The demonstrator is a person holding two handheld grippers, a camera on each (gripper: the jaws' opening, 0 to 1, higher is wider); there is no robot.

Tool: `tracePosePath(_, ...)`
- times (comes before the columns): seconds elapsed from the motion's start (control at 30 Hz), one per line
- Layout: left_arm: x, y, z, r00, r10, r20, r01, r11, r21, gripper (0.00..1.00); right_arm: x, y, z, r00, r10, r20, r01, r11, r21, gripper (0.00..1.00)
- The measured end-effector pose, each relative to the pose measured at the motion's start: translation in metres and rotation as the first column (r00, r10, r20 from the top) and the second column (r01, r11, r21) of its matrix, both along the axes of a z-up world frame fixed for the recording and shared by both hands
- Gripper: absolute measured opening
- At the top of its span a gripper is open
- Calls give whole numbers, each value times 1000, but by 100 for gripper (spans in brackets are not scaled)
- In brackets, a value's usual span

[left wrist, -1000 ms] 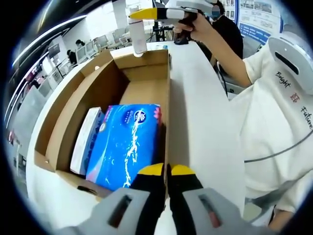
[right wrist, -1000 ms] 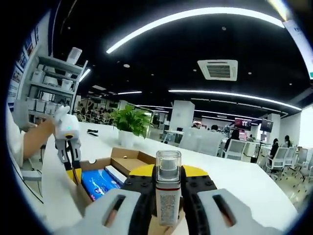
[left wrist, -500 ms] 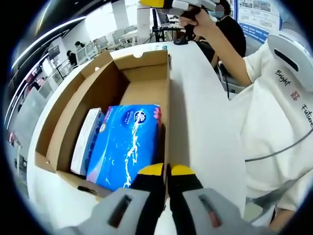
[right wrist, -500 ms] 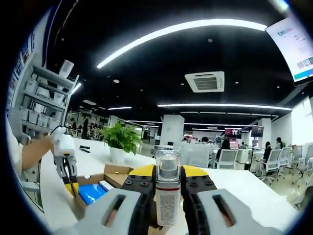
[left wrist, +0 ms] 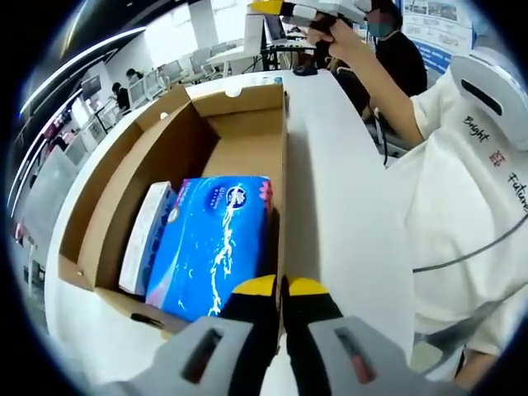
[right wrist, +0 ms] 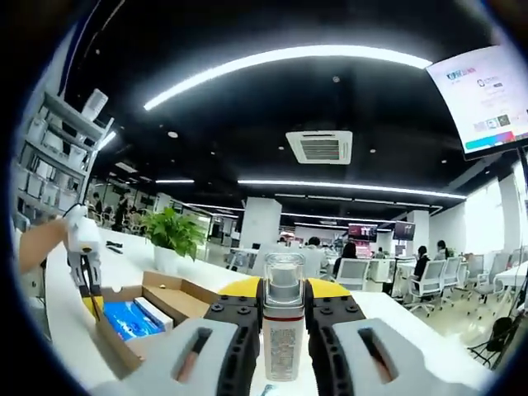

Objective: Operate the shoe box by opening the lid, removing the specified soft item, and placing it in the target area until the item is outside and the box remains undamaged.

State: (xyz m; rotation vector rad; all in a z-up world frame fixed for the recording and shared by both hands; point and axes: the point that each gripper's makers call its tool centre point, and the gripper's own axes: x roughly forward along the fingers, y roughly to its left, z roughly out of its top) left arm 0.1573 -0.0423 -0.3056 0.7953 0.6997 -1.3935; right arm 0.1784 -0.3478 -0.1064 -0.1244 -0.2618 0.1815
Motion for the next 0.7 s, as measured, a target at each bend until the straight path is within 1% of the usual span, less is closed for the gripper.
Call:
tracePosePath(0.03,0,0,0,1000,0,0,0,1000,-1,1,0,-5,0,999,-31,10,31,999,-32,18)
tracePosePath(0.07,0,0,0,1000,0,-1,0,1000,-1,1,-1,-10,0,998,-59,19,60,997,-49,18)
tracePosePath(0.1,0,0,0,1000,2,-1,-2,1000,0,1,-3,-15,-1,996,-80,26,81,996,-47,18)
tracePosePath(0.17,0,0,0,1000,-1,1,0,1000,2,1,-4,-21,-4,996,-83,29,85,995,-59,18)
tracePosePath(0.2,1,0,0,1000,-1,-2,1,1000,2,1,-5,-31,-5,995,-99,20,99,994,-36,18)
tracePosePath(0.23,1,0,0,1000,0,-8,0,1000,3,1,-6,-36,-5,994,-104,19,105,994,-23,18)
tracePosePath(0.27,1,0,0,1000,1,-10,-1,1000,4,1,-8,-40,-6,995,-103,17,103,994,-23,18)
tracePosePath(0.3,0,0,0,1000,1,-11,-1,1000,5,1,-11,-47,-5,993,-114,24,114,993,-13,18)
tracePosePath(0.33,0,0,0,1000,2,-9,-2,1000,5,1,-15,-57,-2,988,-146,51,146,989,-9,18)
tracePosePath(0.4,1,0,0,1000,6,-5,-6,1000,3,1,-19,-68,-5,982,-181,49,182,983,-9,18)
tracePosePath(0.63,0,0,-1,1000,5,-5,-5,1000,4,1,-27,-100,-17,971,-236,46,235,972,25,18)
tracePosePath(0.7,0,0,-1,1000,5,-4,-5,1000,3,1,-28,-106,-21,967,-250,44,249,968,22,18)
